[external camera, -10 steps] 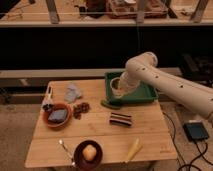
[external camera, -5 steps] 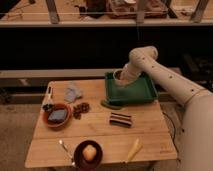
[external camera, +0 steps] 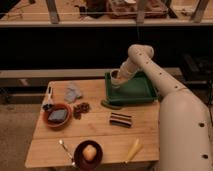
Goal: Stack cups into tray
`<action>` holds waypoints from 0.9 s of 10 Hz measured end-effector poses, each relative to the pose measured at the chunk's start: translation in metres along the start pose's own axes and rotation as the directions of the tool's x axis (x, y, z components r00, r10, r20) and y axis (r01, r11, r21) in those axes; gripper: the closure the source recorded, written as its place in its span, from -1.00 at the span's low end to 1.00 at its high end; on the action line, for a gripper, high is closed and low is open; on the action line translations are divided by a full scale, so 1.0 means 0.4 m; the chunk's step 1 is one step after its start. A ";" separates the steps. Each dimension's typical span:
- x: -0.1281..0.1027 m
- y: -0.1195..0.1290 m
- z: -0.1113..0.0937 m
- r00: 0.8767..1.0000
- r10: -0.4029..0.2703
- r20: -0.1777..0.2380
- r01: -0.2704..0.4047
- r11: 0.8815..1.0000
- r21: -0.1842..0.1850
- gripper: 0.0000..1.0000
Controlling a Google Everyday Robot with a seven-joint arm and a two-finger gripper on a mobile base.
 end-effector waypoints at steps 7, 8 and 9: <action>-0.022 0.088 0.058 0.999 0.016 0.032 -0.015 0.999 -0.042 -0.60; -0.025 0.097 0.069 0.999 0.012 0.040 -0.011 0.999 -0.042 -0.60; -0.027 0.098 0.068 0.999 0.003 0.038 -0.001 0.999 -0.039 -0.60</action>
